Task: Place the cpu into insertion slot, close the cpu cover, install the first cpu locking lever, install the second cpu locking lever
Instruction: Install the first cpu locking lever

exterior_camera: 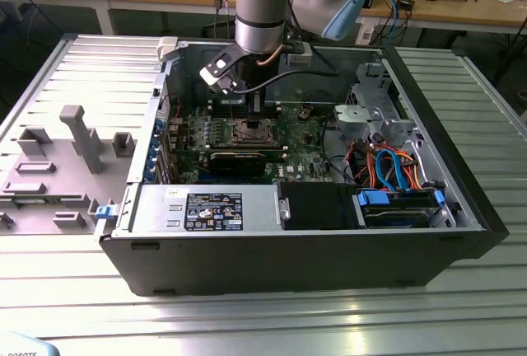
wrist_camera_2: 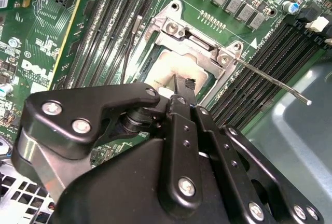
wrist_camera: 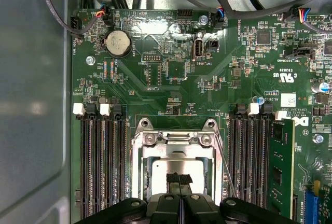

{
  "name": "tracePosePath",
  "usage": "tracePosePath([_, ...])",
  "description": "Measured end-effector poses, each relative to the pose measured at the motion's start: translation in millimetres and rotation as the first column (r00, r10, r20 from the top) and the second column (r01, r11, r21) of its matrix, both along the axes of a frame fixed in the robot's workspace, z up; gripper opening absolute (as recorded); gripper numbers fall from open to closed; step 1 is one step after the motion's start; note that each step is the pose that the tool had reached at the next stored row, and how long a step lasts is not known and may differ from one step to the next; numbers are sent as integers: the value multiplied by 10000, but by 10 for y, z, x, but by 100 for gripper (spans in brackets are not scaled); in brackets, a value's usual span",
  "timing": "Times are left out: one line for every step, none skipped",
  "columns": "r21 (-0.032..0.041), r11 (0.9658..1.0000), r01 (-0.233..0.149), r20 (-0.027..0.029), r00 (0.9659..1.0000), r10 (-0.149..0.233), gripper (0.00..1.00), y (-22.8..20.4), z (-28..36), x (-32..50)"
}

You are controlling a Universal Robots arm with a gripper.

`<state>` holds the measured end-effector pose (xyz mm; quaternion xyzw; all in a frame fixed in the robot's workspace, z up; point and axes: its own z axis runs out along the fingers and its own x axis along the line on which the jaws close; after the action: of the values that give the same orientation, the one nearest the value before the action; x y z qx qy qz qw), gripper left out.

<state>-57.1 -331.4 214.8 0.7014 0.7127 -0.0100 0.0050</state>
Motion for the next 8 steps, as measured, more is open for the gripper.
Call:
tracePosePath([-1, 10000, 1, 4, 10000, -1, 11, -1, 7, -2])
tracePosePath([-1, 10000, 0, 5, 10000, 0, 11, -1, 13, -3])
tracePosePath([-1, 10000, 0, 7, 10000, 0, 11, -1, 23, -3])
tracePosePath([0, 10000, 0, 7, 10000, 0, 11, -1, 41, -3])
tracePosePath([-1, 10000, 1, 7, 10000, -1, 11, -1, 56, -3])
tracePosePath([-1, 10000, 1, 7, 10000, -1, 11, -1, 77, -3])
tracePosePath([0, 10000, 1, 7, 10000, -1, 11, 0, 86, -3])
tracePosePath([0, 10000, 1, 8, 10000, -1, 11, -1, 94, -3])
